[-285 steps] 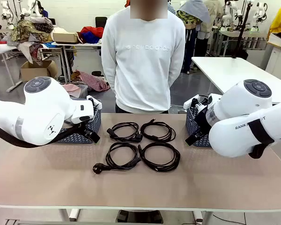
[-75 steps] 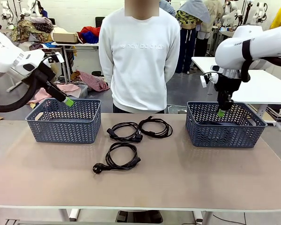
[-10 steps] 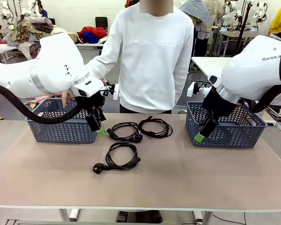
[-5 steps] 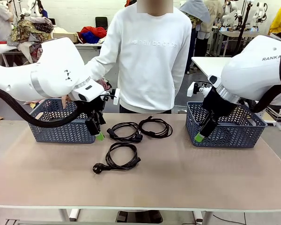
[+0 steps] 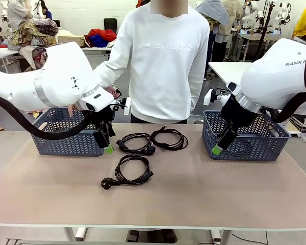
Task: Organize the cables according to human instructions.
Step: Pick up a bundle of cables and place it in the basket indicated by the human.
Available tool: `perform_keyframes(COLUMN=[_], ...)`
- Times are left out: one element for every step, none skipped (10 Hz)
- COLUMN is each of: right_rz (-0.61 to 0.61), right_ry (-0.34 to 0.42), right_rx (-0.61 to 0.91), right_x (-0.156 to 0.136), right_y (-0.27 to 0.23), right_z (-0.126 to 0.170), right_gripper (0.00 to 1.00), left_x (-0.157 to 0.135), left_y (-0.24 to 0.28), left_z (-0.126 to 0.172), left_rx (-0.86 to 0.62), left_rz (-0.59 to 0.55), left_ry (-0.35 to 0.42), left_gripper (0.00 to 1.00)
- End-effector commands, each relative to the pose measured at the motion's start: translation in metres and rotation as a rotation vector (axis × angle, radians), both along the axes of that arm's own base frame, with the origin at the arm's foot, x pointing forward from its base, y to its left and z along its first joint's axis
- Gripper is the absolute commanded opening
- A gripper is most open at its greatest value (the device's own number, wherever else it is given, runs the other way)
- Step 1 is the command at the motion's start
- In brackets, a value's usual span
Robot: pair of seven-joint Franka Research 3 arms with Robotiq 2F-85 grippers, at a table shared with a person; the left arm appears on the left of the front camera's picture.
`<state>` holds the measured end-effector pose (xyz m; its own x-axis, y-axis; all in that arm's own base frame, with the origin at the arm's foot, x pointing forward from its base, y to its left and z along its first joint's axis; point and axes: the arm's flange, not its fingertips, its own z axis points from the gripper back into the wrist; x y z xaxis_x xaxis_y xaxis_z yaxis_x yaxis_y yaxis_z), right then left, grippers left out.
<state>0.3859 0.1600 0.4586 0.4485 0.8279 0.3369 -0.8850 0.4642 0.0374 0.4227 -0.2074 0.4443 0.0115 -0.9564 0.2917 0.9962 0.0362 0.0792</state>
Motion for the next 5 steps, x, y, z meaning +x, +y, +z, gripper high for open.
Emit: perform_keyframes(right_rz=[-0.003, -0.003, -0.003, -0.003, -0.003], right_ry=[-0.006, -0.006, -0.006, -0.006, -0.006], right_rx=[0.001, 0.001, 0.001, 0.001, 0.001], right_x=[0.002, 0.002, 0.002, 0.002, 0.002], right_y=[0.001, 0.001, 0.001, 0.001, 0.001], right_z=[0.003, 0.003, 0.003, 0.003, 0.003], right_gripper=[1.0, 1.0, 1.0, 1.0, 1.0], left_x=[-0.005, -0.009, -0.013, -0.018, -0.023], left_y=[-0.016, -0.026, -0.035, -0.046, -0.054], left_z=[-0.007, -0.015, -0.023, -0.032, -0.04], left_rx=[0.044, 0.066, 0.079, 0.104, 0.125], left_rz=[-0.034, -0.051, -0.061, -0.063, -0.057], left_ry=[0.03, 0.042, 0.06, 0.073, 0.079], left_gripper=[1.0, 1.0, 1.0, 1.0, 1.0])
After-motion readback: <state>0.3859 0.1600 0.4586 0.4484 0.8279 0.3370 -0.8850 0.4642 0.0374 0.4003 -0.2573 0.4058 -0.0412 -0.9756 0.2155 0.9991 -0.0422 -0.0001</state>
